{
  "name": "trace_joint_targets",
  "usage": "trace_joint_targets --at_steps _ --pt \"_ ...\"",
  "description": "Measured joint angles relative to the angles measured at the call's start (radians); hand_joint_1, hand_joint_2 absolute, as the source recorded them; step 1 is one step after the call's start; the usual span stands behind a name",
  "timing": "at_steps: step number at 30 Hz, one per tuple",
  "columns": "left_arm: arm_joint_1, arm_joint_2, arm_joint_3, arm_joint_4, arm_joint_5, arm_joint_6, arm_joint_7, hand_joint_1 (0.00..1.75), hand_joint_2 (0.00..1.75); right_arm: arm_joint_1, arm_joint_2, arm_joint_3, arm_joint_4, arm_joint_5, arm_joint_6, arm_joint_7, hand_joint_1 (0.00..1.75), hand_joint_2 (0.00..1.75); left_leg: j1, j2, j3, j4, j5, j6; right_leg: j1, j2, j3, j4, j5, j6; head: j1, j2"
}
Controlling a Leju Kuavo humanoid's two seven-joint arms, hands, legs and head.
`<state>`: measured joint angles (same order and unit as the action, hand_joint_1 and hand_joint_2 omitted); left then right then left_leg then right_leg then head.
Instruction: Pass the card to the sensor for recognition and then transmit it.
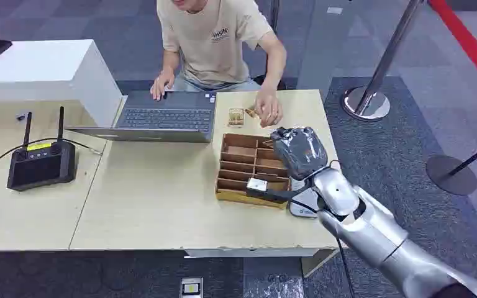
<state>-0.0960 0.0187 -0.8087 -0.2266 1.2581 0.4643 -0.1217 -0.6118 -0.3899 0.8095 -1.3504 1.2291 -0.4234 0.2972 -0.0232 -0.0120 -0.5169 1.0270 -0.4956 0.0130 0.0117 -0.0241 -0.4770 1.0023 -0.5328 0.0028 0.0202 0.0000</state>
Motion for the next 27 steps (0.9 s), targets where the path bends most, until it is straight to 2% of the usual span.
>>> trace_joint_targets --at_steps 11,16,17,22,27 --pt "0.000 0.000 -0.004 0.000 0.000 0.000 0.000 0.00 1.75 -0.001 0.005 0.002 0.009 -0.032 -0.017 -0.007 1.75 1.75 0.000 0.000 0.000 0.000 0.000 0.000 0.000 0.000 0.000 0.000 0.000 0.000 0.000 0.000" --pt "0.001 0.000 -0.005 0.000 0.013 0.006 0.000 0.00 1.75 0.036 0.005 -0.037 -0.008 -0.248 -0.139 0.005 1.75 1.75 0.000 0.000 0.001 0.000 0.000 0.000 0.000 0.000 0.000 0.000 0.000 0.000 0.000 0.000" --pt "0.002 0.000 -0.005 0.000 0.019 0.010 0.000 0.00 0.00 0.056 0.003 -0.054 -0.018 -0.307 -0.166 0.003 1.75 1.75 0.000 0.000 0.000 0.000 0.000 0.000 0.000 0.000 0.000 0.000 0.000 0.000 0.000 0.000" --pt "0.005 -0.002 -0.005 0.001 0.046 0.026 -0.003 0.00 0.00 0.200 -0.014 -0.179 -0.080 -0.573 -0.256 -0.044 1.75 1.75 0.000 0.000 0.000 0.001 -0.001 0.001 0.000 0.000 0.000 -0.001 0.000 0.000 0.000 0.000" --pt "0.006 -0.004 -0.002 0.002 0.070 0.034 -0.015 0.00 0.00 0.354 -0.026 -0.303 -0.130 -0.693 -0.274 -0.101 1.75 1.75 0.000 0.000 0.000 0.001 -0.001 0.001 0.000 0.000 0.000 -0.001 0.000 0.000 0.000 0.000"
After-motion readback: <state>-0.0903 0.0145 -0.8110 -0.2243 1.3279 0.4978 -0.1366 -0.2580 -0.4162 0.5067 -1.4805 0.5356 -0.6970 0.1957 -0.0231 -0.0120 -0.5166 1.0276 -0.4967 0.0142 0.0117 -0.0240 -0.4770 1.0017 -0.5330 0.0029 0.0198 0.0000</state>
